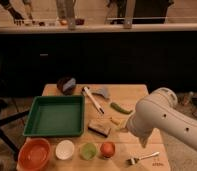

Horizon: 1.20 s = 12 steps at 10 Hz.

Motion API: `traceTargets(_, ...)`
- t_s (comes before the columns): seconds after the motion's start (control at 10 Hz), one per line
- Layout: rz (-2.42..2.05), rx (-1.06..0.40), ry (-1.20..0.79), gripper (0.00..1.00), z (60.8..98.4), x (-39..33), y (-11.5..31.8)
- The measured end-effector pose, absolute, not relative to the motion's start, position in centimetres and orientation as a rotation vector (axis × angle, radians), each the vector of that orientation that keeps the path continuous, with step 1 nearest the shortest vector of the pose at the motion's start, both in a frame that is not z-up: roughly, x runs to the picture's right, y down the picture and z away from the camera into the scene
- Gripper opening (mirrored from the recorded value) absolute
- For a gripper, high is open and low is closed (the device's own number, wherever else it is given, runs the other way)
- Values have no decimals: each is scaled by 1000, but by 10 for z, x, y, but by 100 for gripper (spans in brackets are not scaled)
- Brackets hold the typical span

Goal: Place apple in table surface

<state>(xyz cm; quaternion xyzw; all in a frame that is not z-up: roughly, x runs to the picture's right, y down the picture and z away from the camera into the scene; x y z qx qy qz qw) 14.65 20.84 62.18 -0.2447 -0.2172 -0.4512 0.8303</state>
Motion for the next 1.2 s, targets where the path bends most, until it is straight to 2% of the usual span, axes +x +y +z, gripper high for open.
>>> traceTargets(0.3, -962, -495, -463, 80, 621, 146, 210)
traceTargets(0.8, -1186, -376, -493, 80, 616, 97, 218)
traceTargets(1.2, -1311, -415, -475, 80, 624, 76, 229)
